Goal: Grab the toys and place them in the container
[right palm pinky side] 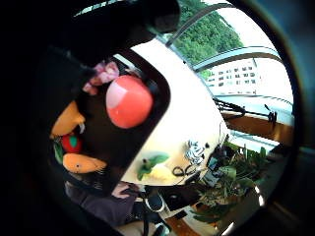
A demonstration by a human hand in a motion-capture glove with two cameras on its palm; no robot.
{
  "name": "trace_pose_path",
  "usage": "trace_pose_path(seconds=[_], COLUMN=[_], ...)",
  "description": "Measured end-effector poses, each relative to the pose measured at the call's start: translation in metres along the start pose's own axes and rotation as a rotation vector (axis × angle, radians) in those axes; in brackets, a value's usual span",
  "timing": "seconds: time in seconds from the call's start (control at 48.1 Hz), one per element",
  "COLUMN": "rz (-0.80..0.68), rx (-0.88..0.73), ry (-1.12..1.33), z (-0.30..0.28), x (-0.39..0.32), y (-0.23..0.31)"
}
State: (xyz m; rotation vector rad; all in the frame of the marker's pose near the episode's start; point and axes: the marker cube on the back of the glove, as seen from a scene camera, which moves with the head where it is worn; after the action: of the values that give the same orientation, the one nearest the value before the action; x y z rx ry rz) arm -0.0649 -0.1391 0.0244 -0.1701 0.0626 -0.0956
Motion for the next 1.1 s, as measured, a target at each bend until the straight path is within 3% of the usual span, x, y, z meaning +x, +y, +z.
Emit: trace_pose_path(seconds=[0.062,0.125,0.291,0.541,1.103], rz=[0.009,0.009,0.207,0.381,0.525], rx=[0.005,0.009,0.025,0.021,-0.202], ry=[-0.096,-0.017,-0.039,-0.127,-0.237], z=[-0.012,-0.016,-0.024,-0.011,0.211], x=[0.021,0.056,0.136,0.254,0.316], y=[0.02,0.039,0.089,0.156,0.17])
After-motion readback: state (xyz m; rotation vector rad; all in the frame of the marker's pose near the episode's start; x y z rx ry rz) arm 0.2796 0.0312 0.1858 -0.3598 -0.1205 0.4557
